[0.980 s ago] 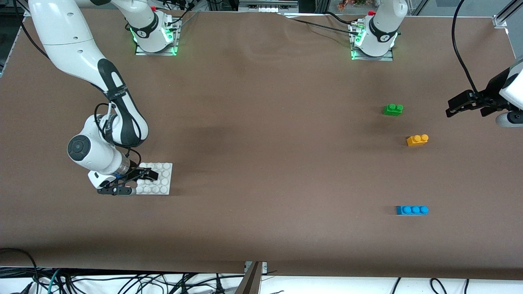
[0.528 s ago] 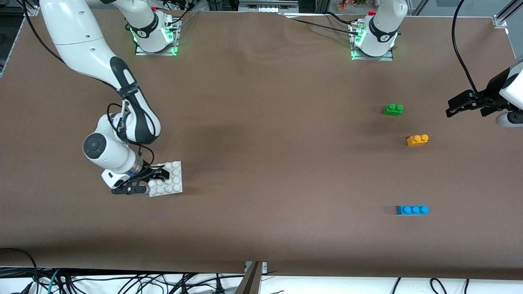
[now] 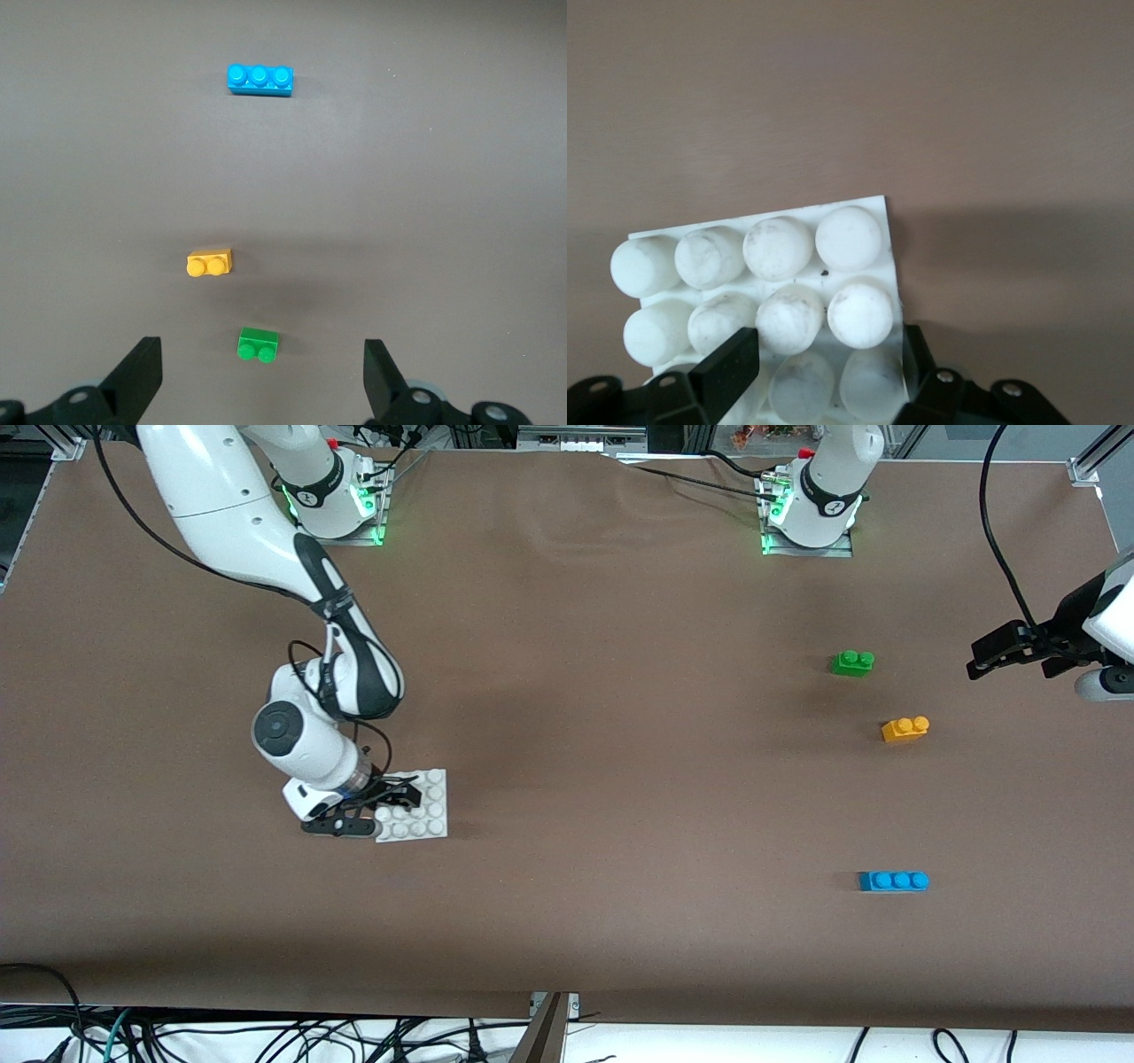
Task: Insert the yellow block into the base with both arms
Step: 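Slide the white base plate with the right gripper toward the table middle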
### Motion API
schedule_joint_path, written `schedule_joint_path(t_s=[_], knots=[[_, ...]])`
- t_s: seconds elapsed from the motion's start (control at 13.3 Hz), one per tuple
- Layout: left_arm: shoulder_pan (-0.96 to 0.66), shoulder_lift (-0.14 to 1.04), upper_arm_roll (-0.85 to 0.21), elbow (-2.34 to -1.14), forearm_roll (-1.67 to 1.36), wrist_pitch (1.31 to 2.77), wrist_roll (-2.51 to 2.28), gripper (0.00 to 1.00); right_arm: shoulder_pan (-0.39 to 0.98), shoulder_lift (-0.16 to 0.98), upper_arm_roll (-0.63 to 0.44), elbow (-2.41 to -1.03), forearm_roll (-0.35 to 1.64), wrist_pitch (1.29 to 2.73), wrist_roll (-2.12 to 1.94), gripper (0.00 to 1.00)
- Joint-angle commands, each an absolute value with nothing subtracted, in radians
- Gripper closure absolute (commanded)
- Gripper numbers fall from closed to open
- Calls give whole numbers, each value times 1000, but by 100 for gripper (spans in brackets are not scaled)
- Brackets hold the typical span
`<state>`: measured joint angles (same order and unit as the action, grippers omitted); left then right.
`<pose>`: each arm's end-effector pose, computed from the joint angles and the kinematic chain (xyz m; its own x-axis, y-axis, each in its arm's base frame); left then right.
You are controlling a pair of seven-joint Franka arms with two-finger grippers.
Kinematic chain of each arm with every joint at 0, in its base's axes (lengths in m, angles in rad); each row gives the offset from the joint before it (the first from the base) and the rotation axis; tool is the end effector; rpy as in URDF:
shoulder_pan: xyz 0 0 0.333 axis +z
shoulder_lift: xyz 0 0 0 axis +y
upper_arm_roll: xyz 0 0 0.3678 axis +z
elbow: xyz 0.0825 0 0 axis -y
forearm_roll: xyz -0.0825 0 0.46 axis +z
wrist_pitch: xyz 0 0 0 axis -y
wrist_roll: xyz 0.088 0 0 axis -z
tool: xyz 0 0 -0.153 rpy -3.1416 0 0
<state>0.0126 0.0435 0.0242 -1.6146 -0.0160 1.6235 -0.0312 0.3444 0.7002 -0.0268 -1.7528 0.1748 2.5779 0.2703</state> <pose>0.6462 0.0211 0.5830 0.9970 0.0688 -0.0350 0.0693 -0.9975 0.0138 0.7237 0.2404 0.1177 0.9917 -0.0923 0.0898 -0.0810 -0.9892 -0.1219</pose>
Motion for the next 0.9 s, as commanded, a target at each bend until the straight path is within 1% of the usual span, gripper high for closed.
schedule_joint_path(t_s=[0.0,0.3,0.53,0.83], knots=[[11,54,32,-1582,-38,1595,-23,0,405,747,-31,-1704,192,2597,379,25],[15,54,31,-1582,-38,1595,-23,0,523,796,-31,-1603,189,2589,541,25],[17,55,32,-1583,-38,1594,-21,0,581,810,-26,-1582,187,2589,587,25],[21,55,31,-1583,-38,1594,-14,0,675,885,-26,-1468,187,2594,682,25]])
